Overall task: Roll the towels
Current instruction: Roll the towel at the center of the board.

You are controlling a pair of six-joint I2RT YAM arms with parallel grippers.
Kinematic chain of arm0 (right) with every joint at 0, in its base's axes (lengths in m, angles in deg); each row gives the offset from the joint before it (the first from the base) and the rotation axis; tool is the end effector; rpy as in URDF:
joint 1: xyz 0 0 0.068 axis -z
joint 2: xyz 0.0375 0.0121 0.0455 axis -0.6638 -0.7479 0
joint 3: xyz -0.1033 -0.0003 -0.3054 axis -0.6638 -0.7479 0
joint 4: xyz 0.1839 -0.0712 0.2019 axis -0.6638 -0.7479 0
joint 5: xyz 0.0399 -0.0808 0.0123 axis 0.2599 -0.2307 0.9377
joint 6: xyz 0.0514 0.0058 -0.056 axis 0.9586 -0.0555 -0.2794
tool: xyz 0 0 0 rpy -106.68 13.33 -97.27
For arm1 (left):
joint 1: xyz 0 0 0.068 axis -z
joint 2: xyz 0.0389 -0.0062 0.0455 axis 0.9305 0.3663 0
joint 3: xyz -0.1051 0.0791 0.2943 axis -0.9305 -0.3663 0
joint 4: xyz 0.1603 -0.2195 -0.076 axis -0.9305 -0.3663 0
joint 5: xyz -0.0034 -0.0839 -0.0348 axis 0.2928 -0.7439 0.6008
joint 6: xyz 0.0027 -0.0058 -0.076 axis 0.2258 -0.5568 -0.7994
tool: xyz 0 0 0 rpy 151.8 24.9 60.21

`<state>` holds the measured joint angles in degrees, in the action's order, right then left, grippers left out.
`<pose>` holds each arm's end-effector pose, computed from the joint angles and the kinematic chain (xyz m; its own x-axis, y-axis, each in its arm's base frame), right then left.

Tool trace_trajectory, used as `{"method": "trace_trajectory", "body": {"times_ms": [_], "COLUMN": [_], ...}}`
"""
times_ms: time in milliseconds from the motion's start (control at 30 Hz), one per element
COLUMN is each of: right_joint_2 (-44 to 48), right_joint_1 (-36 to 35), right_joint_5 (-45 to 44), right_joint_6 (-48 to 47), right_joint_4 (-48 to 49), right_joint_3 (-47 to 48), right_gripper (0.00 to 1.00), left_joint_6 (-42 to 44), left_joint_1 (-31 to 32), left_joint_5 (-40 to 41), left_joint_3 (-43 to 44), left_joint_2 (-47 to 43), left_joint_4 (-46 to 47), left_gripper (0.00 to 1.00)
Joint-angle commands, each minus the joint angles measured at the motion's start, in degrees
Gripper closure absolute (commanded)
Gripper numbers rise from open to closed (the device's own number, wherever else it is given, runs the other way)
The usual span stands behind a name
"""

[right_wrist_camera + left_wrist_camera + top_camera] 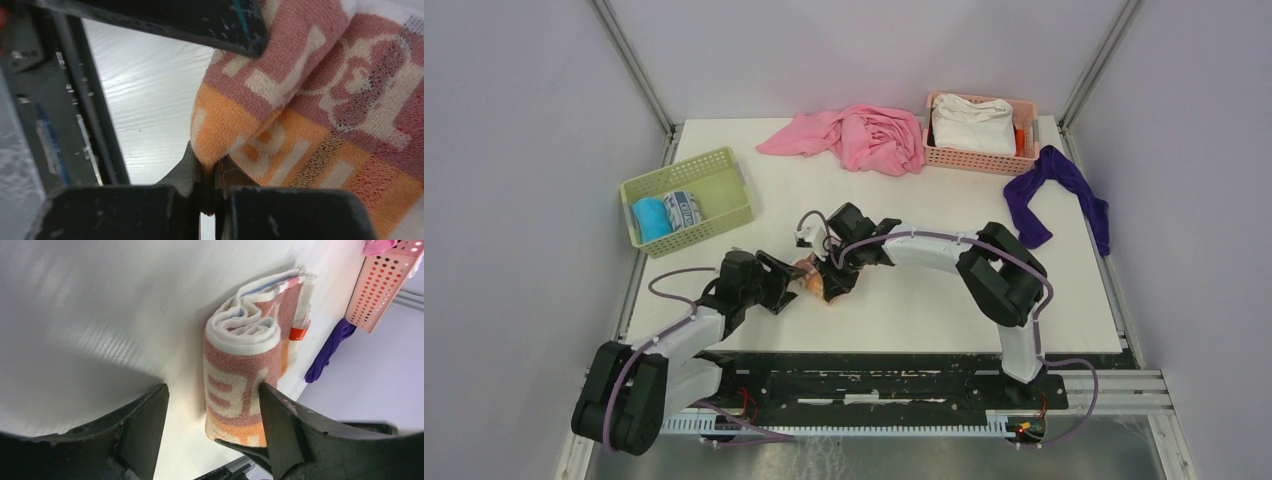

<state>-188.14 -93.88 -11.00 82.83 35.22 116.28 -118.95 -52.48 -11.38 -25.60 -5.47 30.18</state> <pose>0.2600 0.3818 0.1813 -0.4250 -0.6965 -0.5781 -0.9043 0.2988 0.3049 0.1902 -0.0676 0.1402 -0.5714 -0.8170 -0.0773 -0.5176 0.4319 -0.7386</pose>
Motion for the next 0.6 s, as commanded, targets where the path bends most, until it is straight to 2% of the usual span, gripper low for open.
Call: {"method": "trace_trajectory", "body": {"times_ms": [0, 100, 233, 467, 567], "right_joint_2": [-3.02, -4.08, -5.99, -10.6, -11.47], "right_joint_1": [4.88, 7.35, 8.85, 9.97, 10.08], "right_joint_5": [25.05, 31.01, 33.12, 32.85, 30.54], "right_joint_6": [5.99, 12.89, 17.86, 23.47, 24.08], "right_joint_4": [0.72, 8.1, 13.69, 18.85, 18.85], "right_joint_3": [2.02, -1.0, -3.93, -6.82, -7.68], "right_gripper": [0.99, 0.99, 0.99, 0.98, 0.94], "left_joint_6": [-0.13, -1.01, -0.97, -0.29, 0.5], "left_joint_1": [-1.19, -1.93, -2.05, -2.06, -2.01], "left_joint_5": [3.17, 2.26, 1.39, -2.44, -3.55], "left_joint_3": [-2.86, -3.83, -3.48, -0.76, 0.48], "left_joint_2": [-5.67, -7.53, -5.83, 2.15, 5.24], "left_joint_4": [-1.17, 0.27, 1.56, 5.42, 4.92], "left_gripper": [0.24, 0.23, 0.23, 0.25, 0.29]}}
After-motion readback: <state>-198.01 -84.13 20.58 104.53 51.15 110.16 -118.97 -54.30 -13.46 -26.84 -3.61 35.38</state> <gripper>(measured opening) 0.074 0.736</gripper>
